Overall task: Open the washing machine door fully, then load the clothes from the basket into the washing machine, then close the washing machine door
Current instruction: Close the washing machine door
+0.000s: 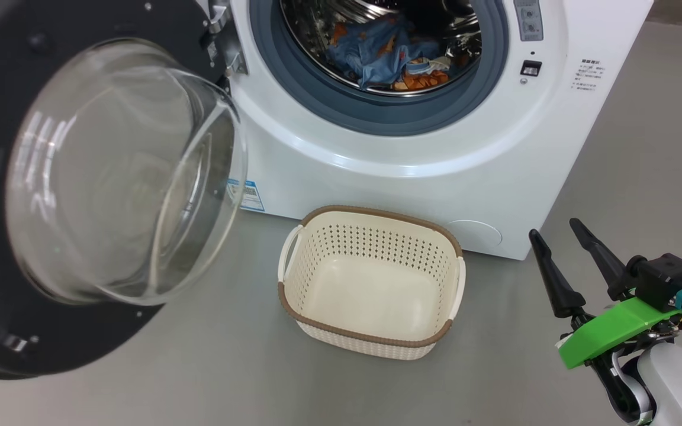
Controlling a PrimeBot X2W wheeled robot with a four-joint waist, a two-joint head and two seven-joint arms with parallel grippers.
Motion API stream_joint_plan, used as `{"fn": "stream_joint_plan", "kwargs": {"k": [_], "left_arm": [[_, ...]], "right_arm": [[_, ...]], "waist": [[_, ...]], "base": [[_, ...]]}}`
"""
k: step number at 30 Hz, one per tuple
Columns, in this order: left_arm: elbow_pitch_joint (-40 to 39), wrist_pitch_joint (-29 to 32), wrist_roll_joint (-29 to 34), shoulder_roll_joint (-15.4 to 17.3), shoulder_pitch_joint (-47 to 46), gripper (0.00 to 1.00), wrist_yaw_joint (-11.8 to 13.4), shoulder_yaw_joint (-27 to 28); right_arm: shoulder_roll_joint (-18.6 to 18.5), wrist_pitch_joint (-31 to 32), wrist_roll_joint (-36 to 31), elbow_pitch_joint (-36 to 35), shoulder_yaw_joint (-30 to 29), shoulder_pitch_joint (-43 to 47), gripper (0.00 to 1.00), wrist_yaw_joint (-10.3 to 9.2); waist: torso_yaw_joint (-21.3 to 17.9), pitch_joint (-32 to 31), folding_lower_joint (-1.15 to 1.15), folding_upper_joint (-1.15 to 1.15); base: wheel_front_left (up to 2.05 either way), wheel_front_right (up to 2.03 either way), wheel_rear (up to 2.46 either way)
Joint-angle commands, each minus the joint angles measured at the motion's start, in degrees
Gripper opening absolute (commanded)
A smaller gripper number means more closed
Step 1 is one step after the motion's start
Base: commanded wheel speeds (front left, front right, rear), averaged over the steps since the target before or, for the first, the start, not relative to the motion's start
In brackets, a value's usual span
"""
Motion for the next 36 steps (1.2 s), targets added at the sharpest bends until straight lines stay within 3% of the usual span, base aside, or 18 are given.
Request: {"fn": "stream_joint_plan", "kwargs": {"k": [1, 11, 17, 27, 36], "left_arm": [[-2.5, 2.0, -0.3, 1.1, 0.7, 0.0, -0.4, -0.3], [-13.6, 11.3, -3.4, -2.7, 6.3, 0.0, -0.4, -3.1], [-20.4, 15.6, -4.3, -4.8, 9.0, 0.0, 1.2, -5.2], [-37.6, 20.8, -6.2, -10.7, 16.6, 0.0, 6.4, -9.0], [-49.6, 20.8, -5.6, -15.6, 20.5, 0.0, 11.1, -12.6]], "right_arm": [[-0.3, -0.5, 1.3, -1.1, 0.5, 0.3, 1.0, 0.25], [1.0, -0.5, 1.2, -1.3, 0.2, 1.1, 1.0, 0.25], [1.6, -0.5, 1.4, -1.5, 0.1, 1.4, 1.0, 0.25], [2.7, -0.5, 1.4, -1.8, -0.6, 2.2, 1.0, 0.25], [3.9, -0.5, 1.2, -2.1, -1.0, 2.5, 1.0, 0.25]], "waist": [[0.4, -0.4, 0.0, 0.0], [0.7, -1.5, 0.0, 0.0], [0.2, -2.0, 0.0, 0.0], [-2.8, -2.5, 0.0, 0.0], [-6.6, -2.9, 0.0, 0.0]], "base": [[0.0, 0.0, 0.0], [0.0, 0.0, 0.0], [0.0, 0.0, 0.0], [0.0, 0.0, 0.0], [0.0, 0.0, 0.0]]}}
